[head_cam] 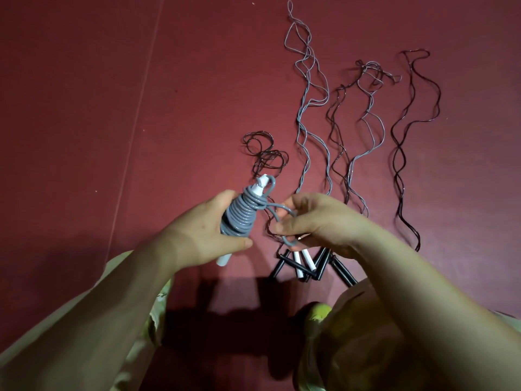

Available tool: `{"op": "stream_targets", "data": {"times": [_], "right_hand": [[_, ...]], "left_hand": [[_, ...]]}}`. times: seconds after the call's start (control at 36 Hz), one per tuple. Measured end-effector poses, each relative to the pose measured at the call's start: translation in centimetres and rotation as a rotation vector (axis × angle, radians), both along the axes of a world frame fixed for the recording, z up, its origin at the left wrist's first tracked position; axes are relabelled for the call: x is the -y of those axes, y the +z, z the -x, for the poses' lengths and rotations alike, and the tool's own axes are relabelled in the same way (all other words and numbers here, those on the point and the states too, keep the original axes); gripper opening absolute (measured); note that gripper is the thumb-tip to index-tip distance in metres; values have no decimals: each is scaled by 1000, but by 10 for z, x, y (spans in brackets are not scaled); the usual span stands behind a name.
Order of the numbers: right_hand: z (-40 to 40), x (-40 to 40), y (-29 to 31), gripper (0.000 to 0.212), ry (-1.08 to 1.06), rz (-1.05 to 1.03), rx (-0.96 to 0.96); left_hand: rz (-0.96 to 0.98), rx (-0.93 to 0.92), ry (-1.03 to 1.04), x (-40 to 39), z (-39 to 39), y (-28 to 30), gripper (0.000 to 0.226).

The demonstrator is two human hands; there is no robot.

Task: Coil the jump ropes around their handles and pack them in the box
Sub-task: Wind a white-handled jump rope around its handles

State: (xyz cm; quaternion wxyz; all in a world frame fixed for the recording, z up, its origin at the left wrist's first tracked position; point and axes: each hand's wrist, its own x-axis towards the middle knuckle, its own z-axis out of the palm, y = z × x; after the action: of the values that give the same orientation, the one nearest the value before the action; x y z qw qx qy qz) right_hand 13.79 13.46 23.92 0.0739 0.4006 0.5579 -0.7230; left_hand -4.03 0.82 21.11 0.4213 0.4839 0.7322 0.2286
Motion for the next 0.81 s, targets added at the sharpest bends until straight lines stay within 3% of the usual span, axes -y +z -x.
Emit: {"op": "stream_targets", "data": {"times": [0.25, 0.42, 0.67, 0.81], "right_hand": [[4, 3, -4, 27, -118, -78, 19], [1, -3, -3, 25, -105, -172, 109], [6, 5, 0, 19, -200, -415, -307], [8, 14, -4, 25, -197, -305, -527]], "left_hand": [[69, 229, 218, -2, 2, -3, 46], [74, 291, 260, -4, -1, 2, 59], [81, 331, 304, -8, -4, 1, 63], [95, 295, 252, -8, -13, 3, 64]]}}
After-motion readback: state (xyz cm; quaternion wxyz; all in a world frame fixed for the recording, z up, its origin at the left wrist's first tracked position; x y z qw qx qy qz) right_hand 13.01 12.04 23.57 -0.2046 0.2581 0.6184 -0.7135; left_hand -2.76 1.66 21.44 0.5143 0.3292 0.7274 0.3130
